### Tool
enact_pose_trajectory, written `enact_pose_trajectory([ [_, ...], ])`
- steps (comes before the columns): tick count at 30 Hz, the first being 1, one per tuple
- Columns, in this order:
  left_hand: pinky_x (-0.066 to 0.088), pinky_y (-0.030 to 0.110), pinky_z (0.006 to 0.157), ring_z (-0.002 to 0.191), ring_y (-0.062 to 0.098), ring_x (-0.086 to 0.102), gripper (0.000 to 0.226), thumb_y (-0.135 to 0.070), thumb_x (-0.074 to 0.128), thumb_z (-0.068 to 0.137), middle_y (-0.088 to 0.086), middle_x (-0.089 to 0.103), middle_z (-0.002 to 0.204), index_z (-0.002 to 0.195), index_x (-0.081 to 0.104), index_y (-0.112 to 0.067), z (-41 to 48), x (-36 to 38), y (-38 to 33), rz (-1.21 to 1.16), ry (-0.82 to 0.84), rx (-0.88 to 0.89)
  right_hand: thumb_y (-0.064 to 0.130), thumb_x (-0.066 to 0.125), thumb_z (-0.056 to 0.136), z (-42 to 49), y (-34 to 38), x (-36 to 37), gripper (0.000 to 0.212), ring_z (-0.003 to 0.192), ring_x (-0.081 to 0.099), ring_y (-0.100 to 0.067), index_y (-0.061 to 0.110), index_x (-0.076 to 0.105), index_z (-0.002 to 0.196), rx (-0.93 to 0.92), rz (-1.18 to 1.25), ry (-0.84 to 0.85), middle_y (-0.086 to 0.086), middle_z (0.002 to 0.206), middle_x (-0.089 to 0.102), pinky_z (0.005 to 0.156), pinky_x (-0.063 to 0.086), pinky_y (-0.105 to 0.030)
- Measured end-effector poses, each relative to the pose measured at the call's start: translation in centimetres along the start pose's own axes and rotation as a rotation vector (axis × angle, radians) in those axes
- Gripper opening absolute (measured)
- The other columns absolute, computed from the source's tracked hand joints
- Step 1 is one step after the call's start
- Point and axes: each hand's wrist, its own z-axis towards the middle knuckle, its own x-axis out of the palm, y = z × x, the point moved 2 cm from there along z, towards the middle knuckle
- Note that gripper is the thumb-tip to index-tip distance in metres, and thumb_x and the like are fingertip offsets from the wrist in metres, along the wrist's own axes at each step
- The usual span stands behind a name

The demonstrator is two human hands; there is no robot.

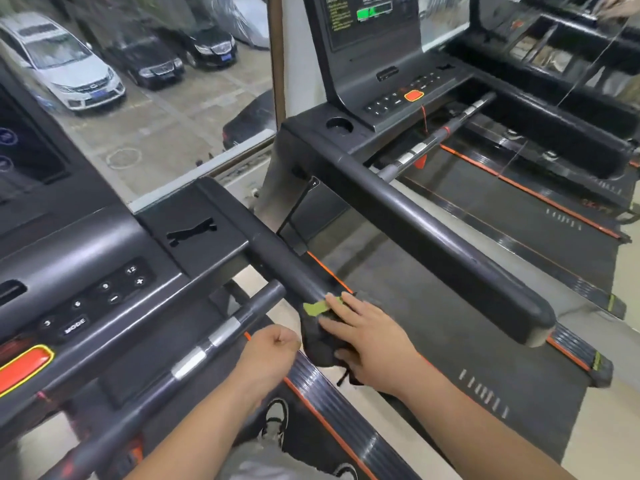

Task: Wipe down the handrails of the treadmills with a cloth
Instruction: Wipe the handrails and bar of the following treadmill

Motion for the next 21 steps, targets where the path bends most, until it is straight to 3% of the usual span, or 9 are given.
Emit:
enact_pose_trajectory([
  [2,0.046,0.032,0.065,0.063,0.015,0.053,0.014,-0.033,0.051,0.073,-0.009,0.058,0.063,0.066,0.058,-0.024,0.2,-0.5,0.2,-0.025,-0.001,0.001,0.041,0.074,0.081,1.0,0.0,0.9,0.07,0.143,0.045,-0.032,0.028,0.051,0.146,0.067,-0.076,-0.016,-0.006,0.164,0.036,0.109,0.047,-0.044],
  [6,0.048,0.017,0.068,0.08,0.011,0.066,0.011,-0.025,0.06,0.092,-0.01,0.072,0.088,0.089,0.07,-0.029,1.1,-1.7,0.1,-0.01,-0.057,0.011,0.055,0.043,0.101,4.7,0.3,1.5,0.078,0.144,0.04,-0.035,0.017,0.015,0.164,0.25,-0.215,-0.003,-0.017,0.169,0.016,0.108,0.046,-0.044],
  [9,0.041,0.006,0.06,0.08,0.009,0.065,0.015,-0.016,0.06,0.093,-0.005,0.072,0.09,0.096,0.071,-0.026,2.0,-2.9,-0.5,-0.021,-0.105,0.077,0.063,0.03,0.102,9.3,1.2,0.6,0.082,0.113,0.064,-0.036,0.01,0.007,0.161,0.438,-0.232,0.066,-0.022,0.153,0.04,0.073,0.047,-0.041],
  [11,0.042,0.006,0.064,0.078,0.009,0.061,0.015,-0.01,0.06,0.093,0.001,0.072,0.09,0.097,0.071,-0.019,2.5,-3.7,-0.9,-0.021,-0.128,0.127,0.064,0.029,0.103,12.0,2.2,0.3,0.082,0.1,0.068,-0.033,0.004,0.013,0.157,0.472,-0.238,0.052,-0.019,0.136,0.052,0.063,0.037,-0.036],
  [14,0.043,0.008,0.068,0.076,0.009,0.06,0.015,-0.006,0.059,0.094,0.001,0.071,0.088,0.097,0.071,-0.016,3.2,-4.8,-1.3,-0.019,-0.119,0.183,0.063,0.028,0.104,13.8,2.9,0.2,0.082,0.099,0.067,-0.032,0.005,0.01,0.159,0.488,-0.24,0.011,-0.015,0.135,0.051,0.064,0.037,-0.035],
  [17,0.049,0.02,0.076,0.082,0.008,0.064,0.016,-0.014,0.06,0.096,-0.008,0.071,0.088,0.099,0.071,-0.026,4.1,-5.3,-1.3,-0.019,-0.077,0.212,0.057,0.032,0.105,11.6,3.4,0.5,0.078,0.1,0.061,-0.035,0.015,-0.003,0.161,0.449,-0.243,0.003,-0.015,0.145,0.041,0.067,0.04,-0.039],
  [19,0.053,0.027,0.08,0.086,0.01,0.068,0.017,-0.016,0.061,0.097,-0.007,0.072,0.089,0.099,0.071,-0.03,4.8,-5.4,-1.3,-0.041,-0.059,0.201,0.052,0.04,0.104,8.5,3.4,1.9,0.08,0.112,0.055,-0.04,0.022,-0.01,0.16,0.442,-0.273,0.044,-0.018,0.159,0.028,0.081,0.047,-0.045],
  [21,0.054,0.029,0.08,0.087,0.013,0.069,0.017,-0.016,0.062,0.096,-0.006,0.073,0.087,0.096,0.072,-0.03,5.3,-5.3,-1.4,-0.06,-0.038,0.209,0.049,0.057,0.096,5.6,3.0,3.0,0.087,0.126,0.051,-0.045,0.03,0.001,0.161,0.482,-0.263,0.015,-0.016,0.164,0.028,0.095,0.046,-0.06],
])
